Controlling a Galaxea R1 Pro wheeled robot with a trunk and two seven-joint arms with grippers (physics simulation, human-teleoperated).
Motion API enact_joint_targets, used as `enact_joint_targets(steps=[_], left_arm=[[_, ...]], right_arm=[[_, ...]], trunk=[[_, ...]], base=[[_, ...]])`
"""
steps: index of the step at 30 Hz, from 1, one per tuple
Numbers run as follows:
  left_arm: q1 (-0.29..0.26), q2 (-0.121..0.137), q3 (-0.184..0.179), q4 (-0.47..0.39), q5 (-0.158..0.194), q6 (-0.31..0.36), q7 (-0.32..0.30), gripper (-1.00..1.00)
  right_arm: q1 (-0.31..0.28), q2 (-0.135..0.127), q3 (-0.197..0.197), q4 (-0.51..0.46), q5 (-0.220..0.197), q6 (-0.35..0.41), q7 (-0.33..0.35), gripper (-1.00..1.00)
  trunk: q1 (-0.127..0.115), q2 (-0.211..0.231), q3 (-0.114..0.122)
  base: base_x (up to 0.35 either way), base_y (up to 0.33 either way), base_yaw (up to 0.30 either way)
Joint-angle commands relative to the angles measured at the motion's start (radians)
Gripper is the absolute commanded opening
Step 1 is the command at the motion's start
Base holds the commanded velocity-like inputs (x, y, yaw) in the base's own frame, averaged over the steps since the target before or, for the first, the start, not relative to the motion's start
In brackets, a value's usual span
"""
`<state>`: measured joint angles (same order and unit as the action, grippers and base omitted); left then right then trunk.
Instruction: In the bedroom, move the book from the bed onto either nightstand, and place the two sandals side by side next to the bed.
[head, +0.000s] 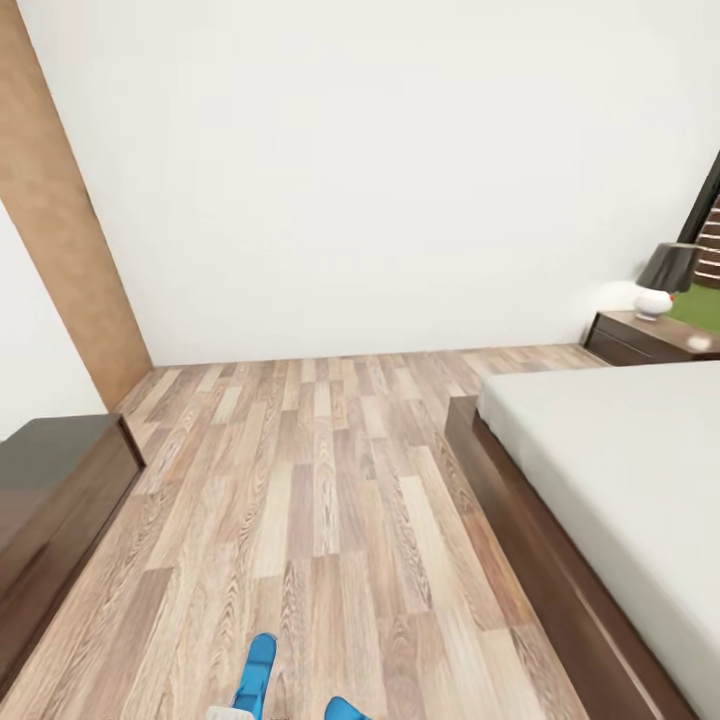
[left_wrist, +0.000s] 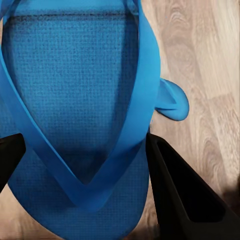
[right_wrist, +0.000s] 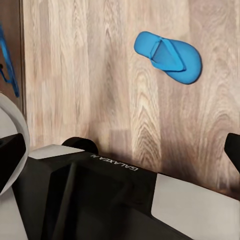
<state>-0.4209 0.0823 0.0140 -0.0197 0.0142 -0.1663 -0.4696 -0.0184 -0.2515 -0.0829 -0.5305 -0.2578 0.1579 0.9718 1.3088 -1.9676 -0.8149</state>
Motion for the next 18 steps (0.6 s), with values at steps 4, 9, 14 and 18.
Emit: enact_joint_targets(steps=[4, 9, 14, 18], left_arm=[[-0.001, 0.0, 0.001, 0.001, 0.0, -0.003, -0.004, -1.0], [-0.001, 0.0, 0.001, 0.001, 0.0, -0.003, -0.004, -1.0], [-0.001, 0.0, 0.001, 0.001, 0.0, -0.003, -0.004, -1.0], [-0.001, 0.001, 0.001, 0.001, 0.0, -0.003, -0.004, -1.0]], right_arm=[[0.0, 0.0, -0.001, 0.0, -0.008, 0.011, 0.003, 1.0], [0.0, 0.0, -0.001, 0.0, -0.008, 0.01, 0.004, 1.0], [0.0, 0.0, -0.001, 0.0, -0.008, 0.01, 0.003, 1.0], [0.0, 0.0, -0.001, 0.0, -0.008, 0.01, 0.003, 1.0]], trunk=[[0.0, 0.0, -0.001], [0.0, 0.0, -0.001], [0.0, 0.0, -0.001], [0.0, 0.0, -0.001]], base=[[0.0, 0.0, 0.281], [0.0, 0.0, 0.281], [0.0, 0.0, 0.281], [0.0, 0.0, 0.281]])
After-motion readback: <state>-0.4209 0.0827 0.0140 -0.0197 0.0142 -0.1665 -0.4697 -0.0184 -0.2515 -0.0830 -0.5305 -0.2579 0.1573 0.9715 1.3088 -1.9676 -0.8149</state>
